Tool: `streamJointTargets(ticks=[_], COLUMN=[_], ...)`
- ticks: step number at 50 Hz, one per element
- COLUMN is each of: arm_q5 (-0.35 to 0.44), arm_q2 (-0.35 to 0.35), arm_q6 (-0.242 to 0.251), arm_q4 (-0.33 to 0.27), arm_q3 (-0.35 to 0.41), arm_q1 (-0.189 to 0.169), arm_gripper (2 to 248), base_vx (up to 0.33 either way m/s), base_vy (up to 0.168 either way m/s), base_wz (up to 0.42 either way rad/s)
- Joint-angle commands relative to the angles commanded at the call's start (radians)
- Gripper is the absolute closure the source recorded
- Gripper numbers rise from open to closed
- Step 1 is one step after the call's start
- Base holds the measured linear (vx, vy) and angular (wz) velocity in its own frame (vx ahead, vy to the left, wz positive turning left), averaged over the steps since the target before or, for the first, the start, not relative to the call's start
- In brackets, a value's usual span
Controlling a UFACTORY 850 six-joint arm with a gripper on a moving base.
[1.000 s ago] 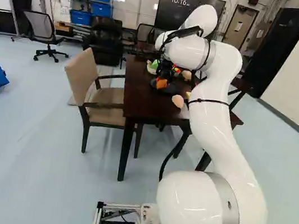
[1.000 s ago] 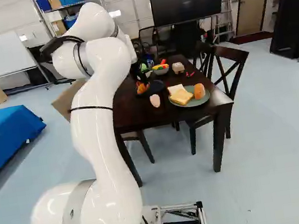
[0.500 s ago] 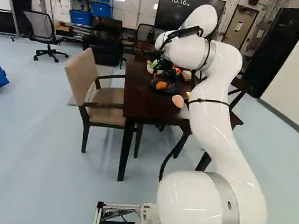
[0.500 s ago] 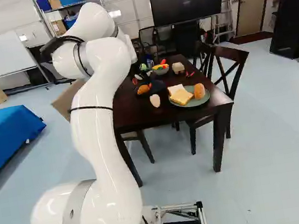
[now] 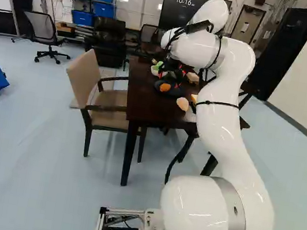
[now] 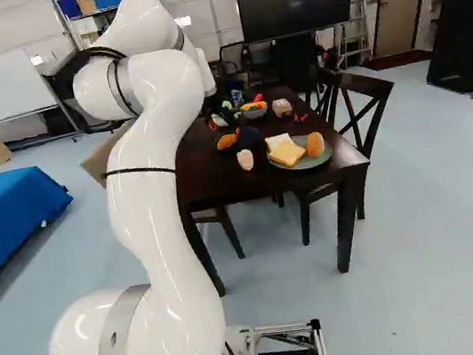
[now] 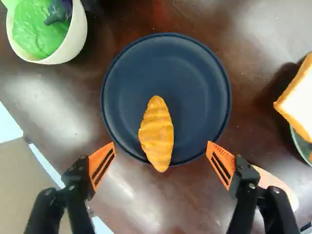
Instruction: Move the croissant to the empty plate
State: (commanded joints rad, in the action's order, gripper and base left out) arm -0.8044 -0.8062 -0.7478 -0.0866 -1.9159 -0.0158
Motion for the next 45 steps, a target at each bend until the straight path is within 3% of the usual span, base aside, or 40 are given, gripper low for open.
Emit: streamJointTargets(ticks=[45], arm_q5=[-0.007], arm_q2=[0.275], arm_q6=[0.0], arm_q4=[0.0], arm_q3=[0.268], arm_q1=[-0.008], arm_gripper=[3], base_vx=[0.0], base_vy=[0.0], base_wz=[0.0])
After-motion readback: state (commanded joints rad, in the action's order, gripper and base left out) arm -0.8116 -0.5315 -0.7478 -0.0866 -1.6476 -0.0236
